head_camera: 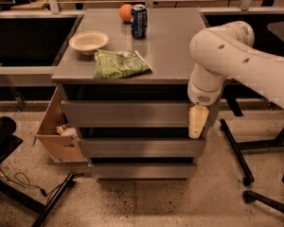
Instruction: Open top drawer
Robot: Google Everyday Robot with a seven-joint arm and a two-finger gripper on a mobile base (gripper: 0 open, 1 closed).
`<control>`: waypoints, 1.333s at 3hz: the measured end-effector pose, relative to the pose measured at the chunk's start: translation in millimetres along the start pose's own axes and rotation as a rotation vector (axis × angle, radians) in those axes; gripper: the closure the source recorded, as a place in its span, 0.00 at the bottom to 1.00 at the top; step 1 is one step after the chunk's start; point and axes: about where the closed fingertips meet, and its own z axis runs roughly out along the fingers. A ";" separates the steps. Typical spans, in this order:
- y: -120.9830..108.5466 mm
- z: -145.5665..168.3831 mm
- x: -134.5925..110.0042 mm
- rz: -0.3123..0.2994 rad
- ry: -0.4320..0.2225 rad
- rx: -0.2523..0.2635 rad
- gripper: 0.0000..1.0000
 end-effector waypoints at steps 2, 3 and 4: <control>-17.1 74.2 -21.4 -0.021 0.014 -0.068 0.03; -25.5 88.3 -17.8 -0.012 0.011 -0.073 0.26; -21.2 84.2 7.3 0.034 0.019 -0.072 0.49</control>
Offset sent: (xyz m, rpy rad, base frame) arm 0.0488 0.0301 -0.0935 -0.0124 0.0967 0.0337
